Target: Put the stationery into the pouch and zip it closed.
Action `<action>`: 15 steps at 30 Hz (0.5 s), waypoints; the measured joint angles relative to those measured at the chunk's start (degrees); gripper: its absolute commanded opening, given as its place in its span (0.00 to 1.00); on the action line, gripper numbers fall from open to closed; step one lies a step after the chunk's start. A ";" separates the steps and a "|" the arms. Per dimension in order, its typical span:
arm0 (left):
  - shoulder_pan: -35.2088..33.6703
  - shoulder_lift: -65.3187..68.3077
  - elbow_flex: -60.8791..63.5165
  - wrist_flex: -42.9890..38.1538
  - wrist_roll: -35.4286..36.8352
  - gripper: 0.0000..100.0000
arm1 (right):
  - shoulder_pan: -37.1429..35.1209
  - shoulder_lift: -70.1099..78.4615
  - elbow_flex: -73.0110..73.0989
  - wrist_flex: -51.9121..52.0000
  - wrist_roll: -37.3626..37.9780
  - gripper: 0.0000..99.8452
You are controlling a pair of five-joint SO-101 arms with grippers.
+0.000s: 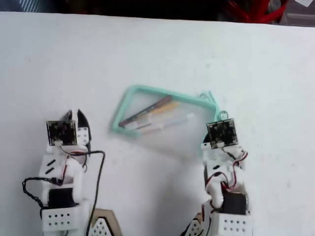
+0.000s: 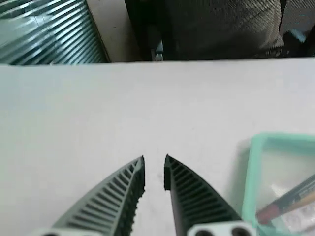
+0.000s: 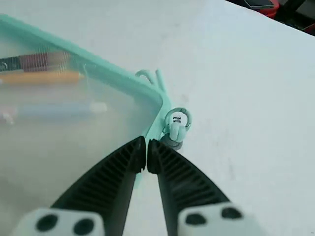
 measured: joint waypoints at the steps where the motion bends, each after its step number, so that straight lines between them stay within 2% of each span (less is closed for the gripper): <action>1: 0.00 0.00 0.00 2.81 0.00 0.08 | 0.00 0.53 0.26 -0.35 -0.09 0.02; 5: 0.00 0.00 0.00 17.85 0.00 0.08 | -0.35 0.70 1.05 4.13 -0.18 0.02; 11: 0.00 -0.09 0.00 33.41 0.00 0.08 | -1.32 0.44 1.05 18.02 -0.18 0.02; 15: 0.00 -1.67 0.00 37.19 0.00 0.08 | -1.32 -0.09 1.05 24.18 -0.26 0.02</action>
